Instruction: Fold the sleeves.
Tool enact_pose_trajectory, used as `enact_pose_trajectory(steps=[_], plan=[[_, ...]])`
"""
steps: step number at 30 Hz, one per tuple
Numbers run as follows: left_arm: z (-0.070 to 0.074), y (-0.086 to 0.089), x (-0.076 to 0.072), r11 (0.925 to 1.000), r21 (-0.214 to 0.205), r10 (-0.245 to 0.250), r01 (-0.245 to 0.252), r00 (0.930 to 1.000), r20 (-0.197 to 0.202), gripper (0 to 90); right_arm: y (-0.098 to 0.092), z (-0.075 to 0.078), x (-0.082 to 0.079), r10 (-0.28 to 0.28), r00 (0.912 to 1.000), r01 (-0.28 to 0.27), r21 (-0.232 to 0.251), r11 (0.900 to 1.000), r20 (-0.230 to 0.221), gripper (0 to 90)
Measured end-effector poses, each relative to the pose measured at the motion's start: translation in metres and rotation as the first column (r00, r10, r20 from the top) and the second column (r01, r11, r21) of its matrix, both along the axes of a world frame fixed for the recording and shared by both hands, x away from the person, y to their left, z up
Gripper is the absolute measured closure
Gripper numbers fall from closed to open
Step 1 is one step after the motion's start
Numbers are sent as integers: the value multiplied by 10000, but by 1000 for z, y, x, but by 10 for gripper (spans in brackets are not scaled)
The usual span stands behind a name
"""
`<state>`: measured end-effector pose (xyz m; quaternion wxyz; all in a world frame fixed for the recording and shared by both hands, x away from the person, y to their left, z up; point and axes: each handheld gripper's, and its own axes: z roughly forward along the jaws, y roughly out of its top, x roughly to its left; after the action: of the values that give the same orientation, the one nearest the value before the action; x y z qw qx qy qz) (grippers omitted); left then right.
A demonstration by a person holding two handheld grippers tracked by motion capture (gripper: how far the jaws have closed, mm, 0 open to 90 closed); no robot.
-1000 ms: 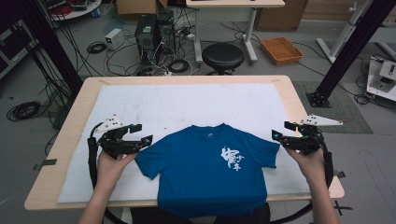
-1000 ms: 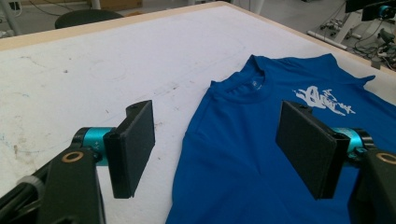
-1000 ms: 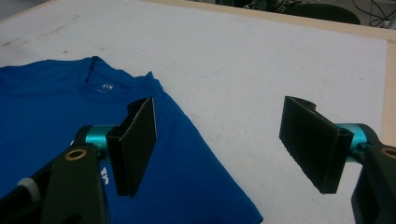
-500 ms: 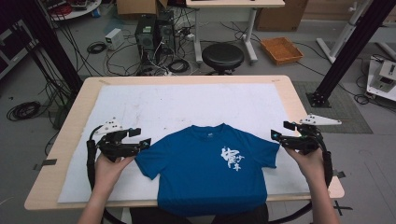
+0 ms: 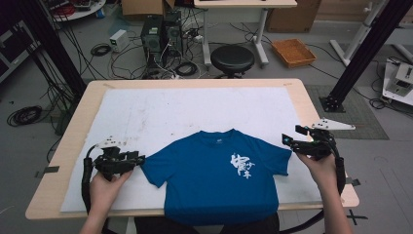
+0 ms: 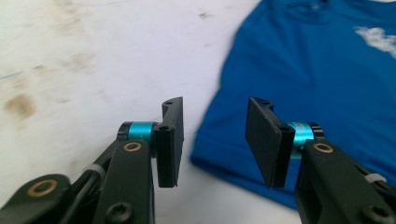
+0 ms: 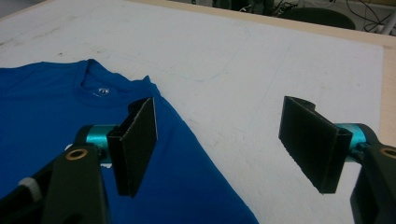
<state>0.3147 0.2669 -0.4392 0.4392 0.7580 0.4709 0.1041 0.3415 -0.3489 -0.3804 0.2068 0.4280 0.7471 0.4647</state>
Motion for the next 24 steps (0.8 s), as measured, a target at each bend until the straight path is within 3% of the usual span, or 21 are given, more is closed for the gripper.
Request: enact_pose_trajectory(steps=[6, 14, 16, 19, 20, 22, 24], plan=[[-4, 0, 1, 9994, 291, 173, -164, 9993, -317, 647, -1, -1, 0, -70, 10000, 70, -13, 10000, 37, 277], [-7, -8, -1, 9982, 574, -178, 199, 9992, -364, 813, -1, 0, 0, -71, 10000, 71, -31, 10000, 65, 278], [-7, -8, -1, 9988, 406, -260, 276, 9989, -378, 874, -1, 0, -1, -68, 10000, 69, -35, 10000, 64, 283], [-4, -7, -1, 9991, 188, -366, 373, 9988, -333, 883, -1, 1, -1, -94, 9999, 95, -41, 9999, 100, 284], [3, -9, -2, 9981, -275, -552, 546, 9983, -193, 883, 0, 1, -1, -86, 9999, 86, -33, 10000, 137, 284], [14, -17, -2, 9928, -816, -877, 876, 9961, 17, 884, 0, 2, -1, -110, 9998, 111, -14, 9999, 155, 284], [28, -32, -2, 9814, -1394, -1303, 1322, 9912, 226, 883, 0, 3, -1, -112, 9998, 112, 12, 9999, 177, 284]])
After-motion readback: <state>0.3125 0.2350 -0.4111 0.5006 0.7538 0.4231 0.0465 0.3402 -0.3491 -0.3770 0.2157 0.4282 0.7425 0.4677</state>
